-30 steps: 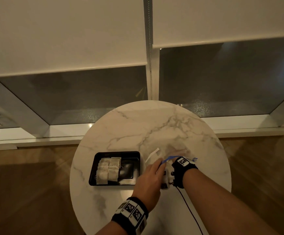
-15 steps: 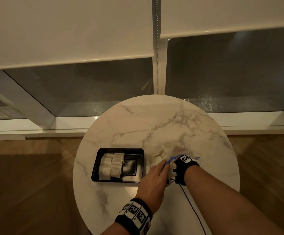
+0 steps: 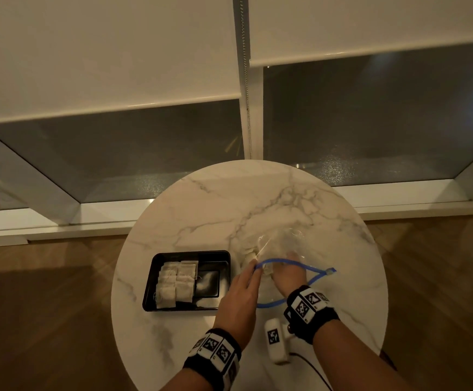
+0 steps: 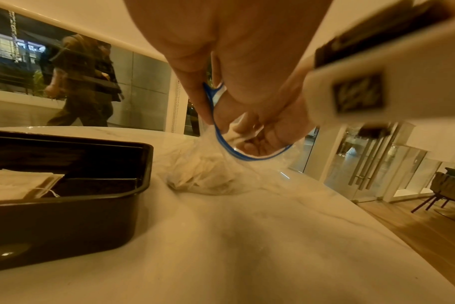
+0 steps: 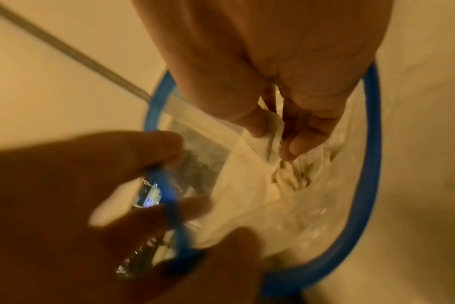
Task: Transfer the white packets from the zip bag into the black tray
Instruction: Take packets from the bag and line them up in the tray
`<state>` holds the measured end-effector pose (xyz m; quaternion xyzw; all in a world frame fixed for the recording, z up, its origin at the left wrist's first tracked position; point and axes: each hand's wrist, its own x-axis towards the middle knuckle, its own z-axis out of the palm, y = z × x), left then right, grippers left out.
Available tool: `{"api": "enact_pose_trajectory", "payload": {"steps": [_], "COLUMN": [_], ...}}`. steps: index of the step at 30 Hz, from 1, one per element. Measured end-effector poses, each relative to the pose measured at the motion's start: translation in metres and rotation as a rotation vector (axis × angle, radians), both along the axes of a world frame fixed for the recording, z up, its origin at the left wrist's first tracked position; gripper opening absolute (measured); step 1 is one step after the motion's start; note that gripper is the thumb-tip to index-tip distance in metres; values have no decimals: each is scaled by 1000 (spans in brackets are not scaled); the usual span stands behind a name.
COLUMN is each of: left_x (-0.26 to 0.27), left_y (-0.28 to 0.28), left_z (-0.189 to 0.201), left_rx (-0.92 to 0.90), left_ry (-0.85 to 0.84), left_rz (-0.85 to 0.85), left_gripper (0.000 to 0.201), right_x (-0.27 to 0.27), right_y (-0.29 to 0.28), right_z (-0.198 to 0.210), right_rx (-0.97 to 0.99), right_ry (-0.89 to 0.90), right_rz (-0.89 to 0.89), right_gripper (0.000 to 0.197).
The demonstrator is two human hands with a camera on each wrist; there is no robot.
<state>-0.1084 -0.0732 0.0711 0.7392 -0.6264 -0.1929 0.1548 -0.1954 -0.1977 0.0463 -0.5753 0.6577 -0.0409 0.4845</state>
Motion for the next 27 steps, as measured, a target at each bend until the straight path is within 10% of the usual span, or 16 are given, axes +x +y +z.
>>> {"api": "enact_pose_trajectory", "payload": {"steps": [5,14,20,23,27], "left_x": [8,39,52,61,75], "left_y": [-14,11,40,46,53], "left_z": [-17,-24,-8,9,12], "left_rx": [-48,-197,-193,47,74], "left_ry": [21,373,815,1332,1446], "left_rz": [41,225,620,623,555], "left_gripper": [87,40,10,27,28], "right_x": [-5,-56,-45,-19,14], "right_y": [20,43,59,72,88], "right_z": [7,46,57,61,60], "right_rx": [50,245,320,261,100], "right_ry": [-393,-375,-526,-557,-428], "right_rz": [-249,69,177,184,217], "right_gripper": [10,24,17,16,25]}}
